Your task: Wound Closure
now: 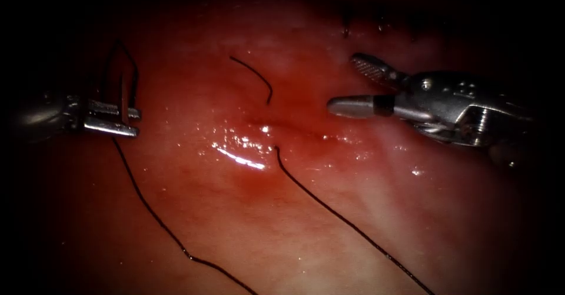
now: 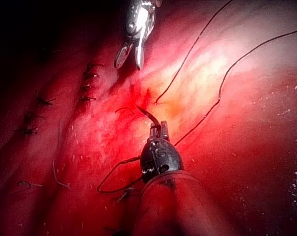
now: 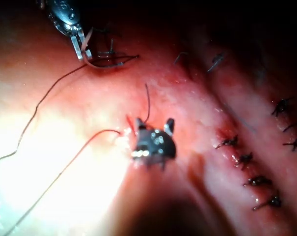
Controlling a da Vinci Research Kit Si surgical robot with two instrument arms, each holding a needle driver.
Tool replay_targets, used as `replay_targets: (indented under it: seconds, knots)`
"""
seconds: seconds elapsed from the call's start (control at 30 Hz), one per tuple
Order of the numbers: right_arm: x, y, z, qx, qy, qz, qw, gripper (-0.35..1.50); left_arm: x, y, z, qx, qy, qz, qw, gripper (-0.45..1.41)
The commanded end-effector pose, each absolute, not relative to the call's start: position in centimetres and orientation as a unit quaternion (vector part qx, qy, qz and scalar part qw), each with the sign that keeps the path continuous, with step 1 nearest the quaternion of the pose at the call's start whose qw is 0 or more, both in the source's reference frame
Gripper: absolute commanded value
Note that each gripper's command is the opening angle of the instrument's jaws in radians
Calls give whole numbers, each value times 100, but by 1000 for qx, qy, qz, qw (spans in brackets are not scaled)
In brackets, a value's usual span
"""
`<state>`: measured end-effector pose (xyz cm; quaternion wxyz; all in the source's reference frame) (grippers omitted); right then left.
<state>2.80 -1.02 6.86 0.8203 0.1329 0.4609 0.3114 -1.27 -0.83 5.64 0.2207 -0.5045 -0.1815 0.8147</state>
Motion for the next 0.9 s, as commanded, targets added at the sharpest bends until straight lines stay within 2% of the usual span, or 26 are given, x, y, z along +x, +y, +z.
replay_targets:
  seconds: [0.03, 0.23, 0.47, 0.5, 0.57, 0.6, 0.63, 0.9]
  knots:
    - [306, -102, 693, 139, 467, 309, 817, 118, -133, -84, 569, -502, -184, 816, 218, -45]
    - [353, -103, 711, 148, 478, 302, 812, 118, -132, -85, 568, -496, -185, 820, 218, -45]
    - [378, -93, 722, 134, 472, 303, 817, 114, -132, -85, 568, -496, -185, 820, 218, -45]
    - [381, -90, 723, 129, 467, 311, 818, 106, -132, -85, 568, -496, -185, 820, 218, -45]
    - [382, -89, 722, 109, 464, 304, 825, 67, -132, -85, 568, -496, -185, 820, 218, -45]
    - [383, -89, 722, 105, 463, 304, 826, 42, -132, -85, 568, -496, -185, 820, 218, -45]
    - [383, -90, 720, 98, 458, 309, 828, -35, -132, -85, 568, -496, -185, 820, 218, -45]
    - [371, -87, 707, 74, 449, 314, 833, -35, -132, -85, 568, -496, -185, 820, 218, -45]
